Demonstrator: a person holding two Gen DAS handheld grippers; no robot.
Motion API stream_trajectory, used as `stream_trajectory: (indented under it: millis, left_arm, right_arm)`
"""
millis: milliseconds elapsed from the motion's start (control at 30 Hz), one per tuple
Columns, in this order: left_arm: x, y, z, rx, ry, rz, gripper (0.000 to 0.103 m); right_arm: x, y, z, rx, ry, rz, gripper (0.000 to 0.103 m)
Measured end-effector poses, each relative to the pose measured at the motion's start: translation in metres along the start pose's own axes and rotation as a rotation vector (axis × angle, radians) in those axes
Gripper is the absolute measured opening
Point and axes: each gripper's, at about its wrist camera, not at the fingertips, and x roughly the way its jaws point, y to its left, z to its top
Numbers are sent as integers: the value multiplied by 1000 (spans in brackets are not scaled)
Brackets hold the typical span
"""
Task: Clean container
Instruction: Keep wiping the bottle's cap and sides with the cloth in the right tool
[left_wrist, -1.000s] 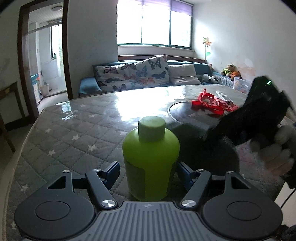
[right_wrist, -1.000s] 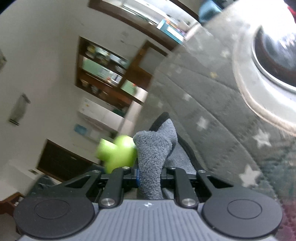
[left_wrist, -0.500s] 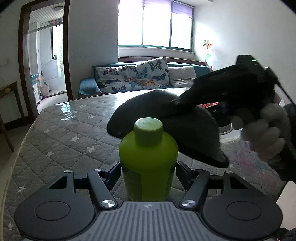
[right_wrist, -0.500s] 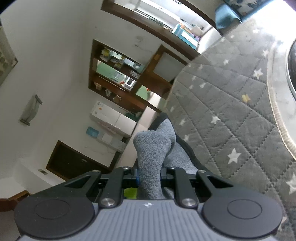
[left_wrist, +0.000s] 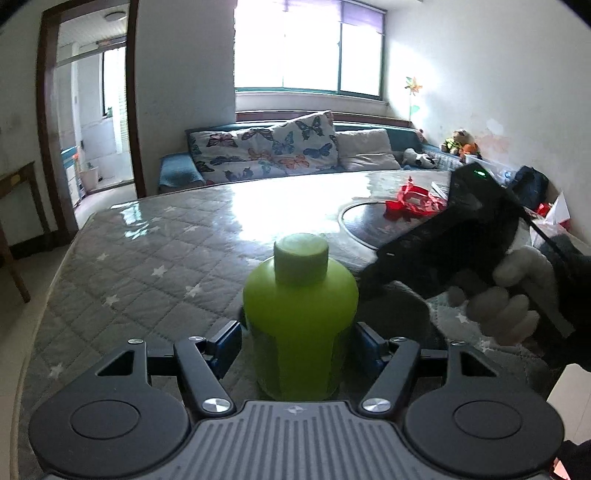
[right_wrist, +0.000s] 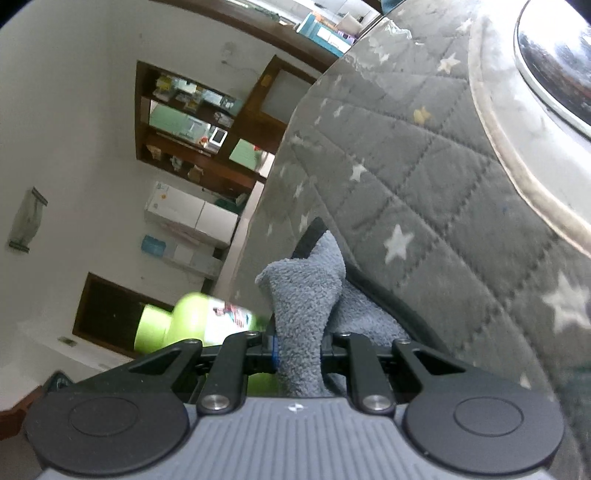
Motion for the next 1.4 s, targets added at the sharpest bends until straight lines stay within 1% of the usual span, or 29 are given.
stream_trajectory:
  millis: [133, 200, 300, 367, 467, 567, 667, 900, 1133, 1267, 1400]
  left_arm:
    - [-6, 1, -5, -47, 3, 19, 70]
    - [-6, -2, -3, -51, -6, 33, 69]
    - [-3, -4, -1, -56, -11, 52, 70]
    - [0, -6, 1, -59, -13, 58, 70]
    - [2, -9, -1, -58, -20, 66, 68]
    - [2, -9, -2, -46, -28, 70, 68]
    - [2, -7, -3, -42, -29, 63, 68]
    - [0, -1, -4, -26, -24, 32, 68]
    - [-3, -3, -2, -10, -17, 23, 68]
    - [-7, -3, -3, -39, -14, 39, 69]
    - [-7, -9, -3, -75, -17, 69, 69]
  right_arm:
    - [-9, 10, -14, -36, 3, -15, 15]
    - [-13, 15, -20, -40, 1, -10, 15]
    - [-24, 21, -24, -46, -28, 20, 15]
    - [-34, 29, -23, -54, -63, 61, 15]
    - [-49, 49, -17, -103, -105, 110, 15]
    - [-48, 64, -9, -141, -103, 124, 15]
    - [-36, 67, -1, -152, -83, 119, 15]
    - [-8, 52, 16, -74, -67, 111, 15]
    - [17, 16, 5, -7, 1, 32, 15]
    - [11, 8, -9, -1, 20, 18, 15]
    - [1, 10, -23, -24, 32, 2, 15]
